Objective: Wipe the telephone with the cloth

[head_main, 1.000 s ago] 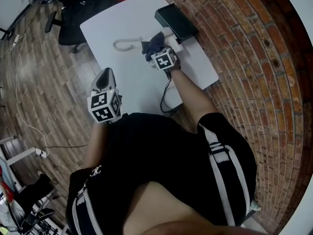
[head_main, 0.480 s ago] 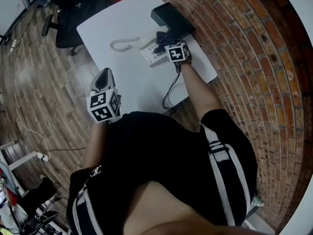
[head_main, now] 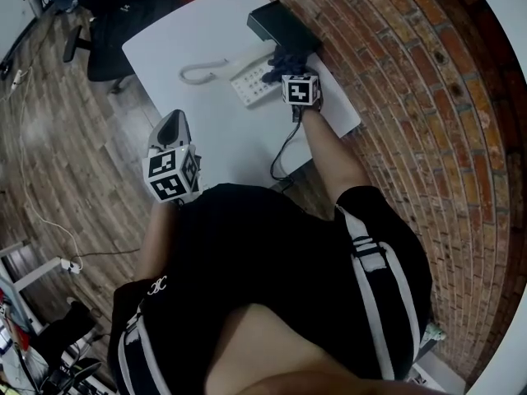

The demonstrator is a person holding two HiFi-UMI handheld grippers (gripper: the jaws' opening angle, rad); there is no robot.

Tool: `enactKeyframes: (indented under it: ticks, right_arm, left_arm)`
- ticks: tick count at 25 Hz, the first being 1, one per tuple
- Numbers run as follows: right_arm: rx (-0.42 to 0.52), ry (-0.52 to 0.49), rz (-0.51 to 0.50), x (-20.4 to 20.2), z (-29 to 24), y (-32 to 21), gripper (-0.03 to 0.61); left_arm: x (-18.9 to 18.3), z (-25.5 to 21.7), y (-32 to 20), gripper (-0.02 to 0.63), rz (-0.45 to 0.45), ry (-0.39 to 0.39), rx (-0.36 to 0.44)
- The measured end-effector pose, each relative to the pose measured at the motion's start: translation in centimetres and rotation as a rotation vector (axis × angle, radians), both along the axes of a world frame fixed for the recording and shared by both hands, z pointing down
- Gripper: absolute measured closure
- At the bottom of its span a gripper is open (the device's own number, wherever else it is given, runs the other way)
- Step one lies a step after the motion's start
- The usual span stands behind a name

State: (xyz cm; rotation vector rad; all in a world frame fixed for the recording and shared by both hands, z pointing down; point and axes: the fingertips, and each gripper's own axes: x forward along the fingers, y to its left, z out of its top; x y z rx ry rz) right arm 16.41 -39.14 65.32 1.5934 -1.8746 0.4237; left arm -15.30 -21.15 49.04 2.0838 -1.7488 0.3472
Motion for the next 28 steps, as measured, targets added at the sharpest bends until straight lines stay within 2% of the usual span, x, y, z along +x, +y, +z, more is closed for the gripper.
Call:
enactKeyframes:
  ticks: [5, 13, 18, 23, 28]
  right_arm:
    - [0.023, -0.055, 0.063, -0.8, 0.7, 1.5, 0.503]
    - [0.014, -0.146, 0.036, -4.5, 1.7, 3.8, 0.503]
    - [0.000, -0.168, -0.018, -6.9, 2.9, 5.1, 0.502]
    - [-0.045, -0.253, -0.078, -9.4, 3.5, 6.8, 0.501]
    - [-0.092, -0.278, -0.180, -12.6, 4.6, 9.1, 0.501]
  left_arm:
    - [0.4, 0.0, -0.1, 0.607, 0.016, 0.000, -0.001]
    - [0.4, -0.2, 0.1, 0.607, 0.030, -0.006, 0.001]
    - [0.5, -0.4, 0.3, 0.607, 0.038, -0.008, 0.005]
    - [0.6, -0.2, 0.5, 0.606, 0.044, -0.007, 0.003]
    - [0.7, -0.2, 0.6, 0.606, 0.049, -0.009, 0.001]
